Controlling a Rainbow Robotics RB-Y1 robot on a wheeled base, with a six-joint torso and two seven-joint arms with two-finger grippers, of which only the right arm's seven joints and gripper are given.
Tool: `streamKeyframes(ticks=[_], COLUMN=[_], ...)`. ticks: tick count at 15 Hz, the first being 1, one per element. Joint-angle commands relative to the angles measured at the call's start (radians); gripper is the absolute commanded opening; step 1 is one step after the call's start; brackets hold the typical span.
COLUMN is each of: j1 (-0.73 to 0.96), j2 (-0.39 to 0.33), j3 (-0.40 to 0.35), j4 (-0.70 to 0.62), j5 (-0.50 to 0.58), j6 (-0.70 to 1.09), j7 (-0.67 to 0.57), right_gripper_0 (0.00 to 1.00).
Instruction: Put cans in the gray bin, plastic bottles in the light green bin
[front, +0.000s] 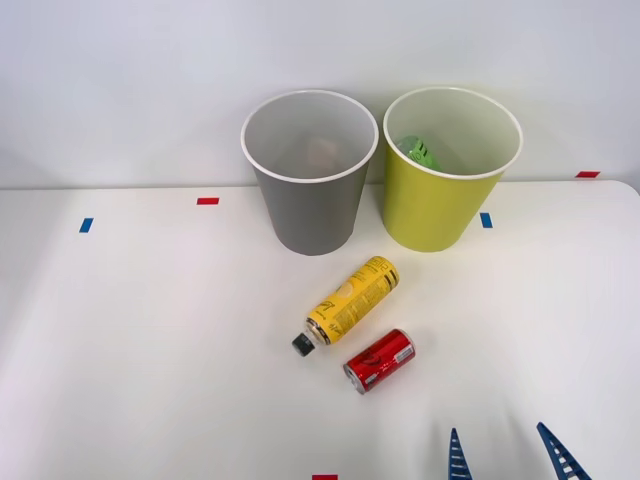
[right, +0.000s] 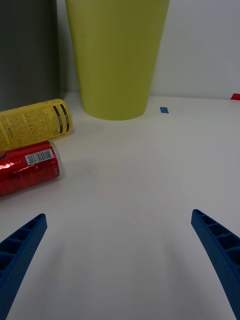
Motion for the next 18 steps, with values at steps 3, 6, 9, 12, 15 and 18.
streamKeyframes(ticks=[3, 6, 9, 12, 15, 18], j1=[0.0, 0.0, 0.0, 0.0, 0.0, 0.0], j2=[0.0, 0.0, 0.0, 0.0, 0.0, 0.0], j3=[0.0, 0.0, 0.0, 0.0, 0.0, 0.0], j4=[0.0, 0.0, 0.0, 0.0, 0.0, 0.0], j5=[0.0, 0.0, 0.0, 0.0, 0.0, 0.0], j6=[0.0, 0.0, 0.0, 0.0, 0.0, 0.0], j7=[0.0, 0.0, 0.0, 0.0, 0.0, 0.0], right_gripper_0=[1.0, 1.0, 1.0, 1.0, 1.0, 1.0])
